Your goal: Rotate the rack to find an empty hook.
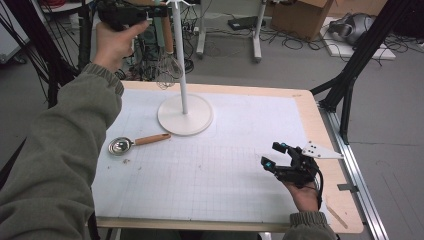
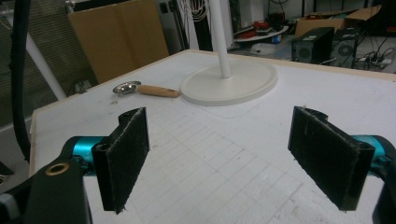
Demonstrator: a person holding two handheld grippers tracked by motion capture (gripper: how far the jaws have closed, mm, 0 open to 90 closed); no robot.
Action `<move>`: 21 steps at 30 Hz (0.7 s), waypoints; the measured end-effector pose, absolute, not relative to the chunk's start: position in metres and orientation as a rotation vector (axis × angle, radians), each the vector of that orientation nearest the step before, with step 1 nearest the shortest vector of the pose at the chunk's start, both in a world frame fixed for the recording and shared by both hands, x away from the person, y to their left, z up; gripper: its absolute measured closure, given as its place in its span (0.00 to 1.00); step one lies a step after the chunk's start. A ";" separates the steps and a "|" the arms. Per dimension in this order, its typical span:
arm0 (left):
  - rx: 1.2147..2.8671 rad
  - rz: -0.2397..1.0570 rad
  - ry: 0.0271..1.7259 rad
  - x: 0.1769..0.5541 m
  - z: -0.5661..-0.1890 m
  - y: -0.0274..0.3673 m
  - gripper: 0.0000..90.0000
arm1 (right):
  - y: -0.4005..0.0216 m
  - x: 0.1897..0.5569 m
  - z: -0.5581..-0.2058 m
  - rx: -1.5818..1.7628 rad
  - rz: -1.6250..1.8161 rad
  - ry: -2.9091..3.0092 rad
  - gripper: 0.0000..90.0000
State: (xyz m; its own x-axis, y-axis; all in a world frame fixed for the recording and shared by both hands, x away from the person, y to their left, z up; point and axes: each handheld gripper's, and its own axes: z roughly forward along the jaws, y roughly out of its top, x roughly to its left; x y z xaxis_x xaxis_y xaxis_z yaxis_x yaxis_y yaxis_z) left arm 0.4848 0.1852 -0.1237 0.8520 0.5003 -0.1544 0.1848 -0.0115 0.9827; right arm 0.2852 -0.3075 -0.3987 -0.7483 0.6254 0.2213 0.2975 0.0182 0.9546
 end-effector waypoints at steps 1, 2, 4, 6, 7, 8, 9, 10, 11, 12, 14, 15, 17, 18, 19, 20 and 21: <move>1.591 0.275 0.552 0.485 -0.124 0.186 1.00 | -0.308 0.285 -0.399 0.953 1.794 2.034 0.21; 1.586 0.274 0.557 0.486 -0.124 0.187 1.00 | -0.308 0.285 -0.399 0.955 1.793 2.035 0.21; 1.587 0.278 0.562 0.487 -0.124 0.188 1.00 | -0.307 0.286 -0.399 0.952 1.794 2.034 0.21; 1.583 0.278 0.567 0.487 -0.124 0.190 1.00 | -0.307 0.286 -0.399 0.952 1.794 2.035 0.21; 1.581 0.274 0.565 0.487 -0.124 0.190 1.00 | -0.308 0.286 -0.399 0.954 1.793 2.035 0.21; 1.584 0.274 0.564 0.487 -0.124 0.190 1.00 | -0.308 0.285 -0.399 0.955 1.795 2.037 0.21; 1.585 0.272 0.561 0.486 -0.124 0.190 1.00 | -0.308 0.285 -0.399 0.954 1.797 2.035 0.21; 1.592 0.270 0.560 0.485 -0.124 0.190 1.00 | -0.308 0.285 -0.399 0.957 1.799 2.035 0.21; 1.594 0.269 0.556 0.484 -0.123 0.190 1.00 | -0.308 0.285 -0.399 0.955 1.798 2.035 0.21; 1.597 0.269 0.548 0.482 -0.123 0.189 1.00 | -0.308 0.285 -0.398 0.956 1.797 2.034 0.21; 1.607 0.273 0.536 0.479 -0.121 0.189 0.99 | -0.307 0.284 -0.398 0.959 1.799 2.033 0.21; 1.617 0.275 0.527 0.477 -0.121 0.188 0.99 | -0.307 0.284 -0.398 0.953 1.798 2.033 0.21; 1.631 0.274 0.521 0.473 -0.121 0.188 0.97 | -0.307 0.284 -0.398 0.947 1.798 2.027 0.21; 1.641 0.280 0.519 0.471 -0.121 0.188 0.96 | -0.308 0.284 -0.398 0.946 1.796 2.029 0.21; 1.651 0.282 0.517 0.469 -0.122 0.189 0.96 | -0.307 0.284 -0.398 0.948 1.800 2.028 0.21; 1.657 0.277 0.516 0.467 -0.123 0.189 0.95 | -0.307 0.283 -0.398 0.946 1.800 2.028 0.21; 1.658 0.269 0.517 0.464 -0.125 0.190 0.93 | -0.307 0.283 -0.398 0.944 1.795 2.028 0.21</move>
State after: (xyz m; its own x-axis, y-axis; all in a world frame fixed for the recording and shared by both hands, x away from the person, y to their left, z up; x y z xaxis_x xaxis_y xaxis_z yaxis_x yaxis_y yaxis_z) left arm 0.4639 0.1898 -0.1249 0.8695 0.4797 -0.1179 0.1788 -0.0832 0.9804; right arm 0.2834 -0.3069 -0.3976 -0.7504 0.6257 0.2132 0.2875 0.0186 0.9576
